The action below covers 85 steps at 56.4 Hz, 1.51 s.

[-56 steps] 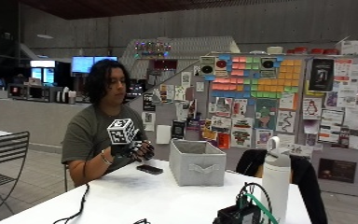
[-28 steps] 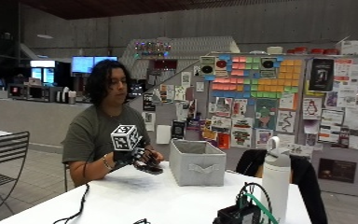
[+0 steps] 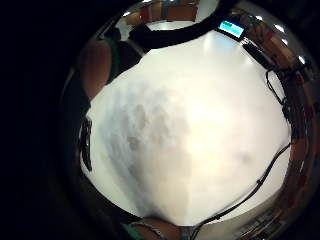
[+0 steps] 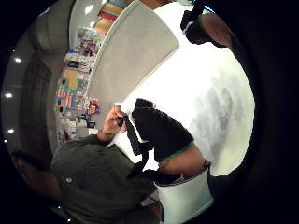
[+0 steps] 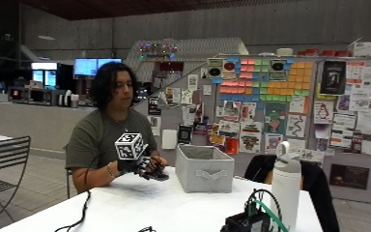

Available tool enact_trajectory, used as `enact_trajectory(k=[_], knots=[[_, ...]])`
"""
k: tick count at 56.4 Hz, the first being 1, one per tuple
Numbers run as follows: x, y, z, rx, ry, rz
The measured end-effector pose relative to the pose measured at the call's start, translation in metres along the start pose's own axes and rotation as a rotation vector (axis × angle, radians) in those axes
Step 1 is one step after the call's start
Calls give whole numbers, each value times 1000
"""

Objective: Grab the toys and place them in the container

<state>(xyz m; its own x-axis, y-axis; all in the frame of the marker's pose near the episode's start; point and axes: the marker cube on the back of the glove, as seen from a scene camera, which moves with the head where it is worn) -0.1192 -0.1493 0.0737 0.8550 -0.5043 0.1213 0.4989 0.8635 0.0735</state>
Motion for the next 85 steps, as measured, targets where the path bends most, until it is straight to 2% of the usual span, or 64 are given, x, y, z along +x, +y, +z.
enact_trajectory(k=[22,32,55,85], knots=[[11,0,6,1,60,41],[15,-1,7,78,77,63],[37,0,8,109,55,134],[32,0,17,75,19,113]])
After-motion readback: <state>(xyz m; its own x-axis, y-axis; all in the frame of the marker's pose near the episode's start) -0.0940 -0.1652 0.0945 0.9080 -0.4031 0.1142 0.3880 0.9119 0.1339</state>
